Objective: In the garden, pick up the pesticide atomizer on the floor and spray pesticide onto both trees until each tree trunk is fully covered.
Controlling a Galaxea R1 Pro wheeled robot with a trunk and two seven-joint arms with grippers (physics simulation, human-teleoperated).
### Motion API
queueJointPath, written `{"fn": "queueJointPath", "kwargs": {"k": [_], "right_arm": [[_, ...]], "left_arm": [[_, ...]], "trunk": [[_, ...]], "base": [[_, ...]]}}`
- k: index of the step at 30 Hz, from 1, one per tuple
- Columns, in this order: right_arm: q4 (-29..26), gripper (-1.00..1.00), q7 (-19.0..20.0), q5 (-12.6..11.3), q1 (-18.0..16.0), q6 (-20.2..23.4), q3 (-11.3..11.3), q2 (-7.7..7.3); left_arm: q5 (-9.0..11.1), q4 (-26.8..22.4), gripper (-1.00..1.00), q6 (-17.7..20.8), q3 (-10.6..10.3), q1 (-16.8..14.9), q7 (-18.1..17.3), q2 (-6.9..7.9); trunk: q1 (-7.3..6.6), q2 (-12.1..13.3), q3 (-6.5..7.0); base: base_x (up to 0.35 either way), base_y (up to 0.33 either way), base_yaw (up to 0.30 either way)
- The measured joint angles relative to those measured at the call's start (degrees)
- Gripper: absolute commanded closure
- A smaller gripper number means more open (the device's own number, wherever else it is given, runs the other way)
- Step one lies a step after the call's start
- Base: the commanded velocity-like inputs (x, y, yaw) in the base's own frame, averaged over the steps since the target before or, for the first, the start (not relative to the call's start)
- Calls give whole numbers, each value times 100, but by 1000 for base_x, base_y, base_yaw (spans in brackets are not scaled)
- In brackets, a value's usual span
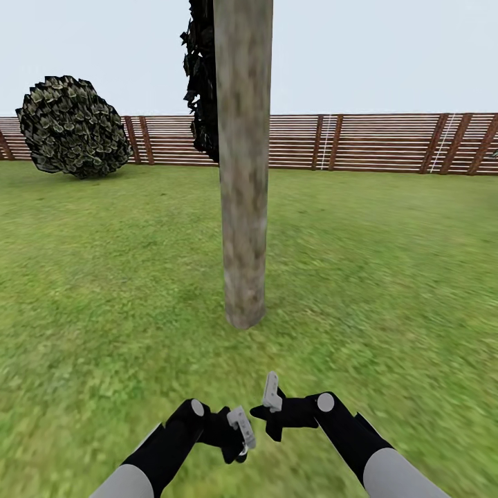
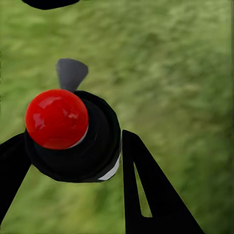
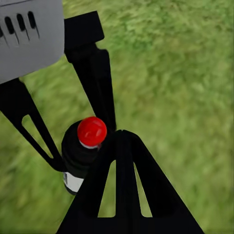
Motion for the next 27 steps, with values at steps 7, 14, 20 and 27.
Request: {"fn": "queueJointPath", "kwargs": {"k": [7, 14, 20, 27], "right_arm": [[8, 100, 0, -1, 0, 0, 0, -1], [9, 100, 0, 5, 0, 0, 0, -1], [16, 100, 0, 6, 0, -1, 0, -1], [28, 100, 0, 7, 0, -4, 0, -2]], "left_arm": [[20, -19, 100, -74, 8, -8, -19, 0], [25, -27, 100, -87, 10, -9, -26, -16], [24, -28, 100, -90, 17, -9, -26, -55], [24, -29, 100, -94, 24, -12, -18, -59]], "trunk": [[0, 0, 0], [0, 0, 0], [0, 0, 0], [0, 0, 0]], "base": [[0, 0, 0], [0, 0, 0], [0, 0, 0], [0, 0, 0]]}}
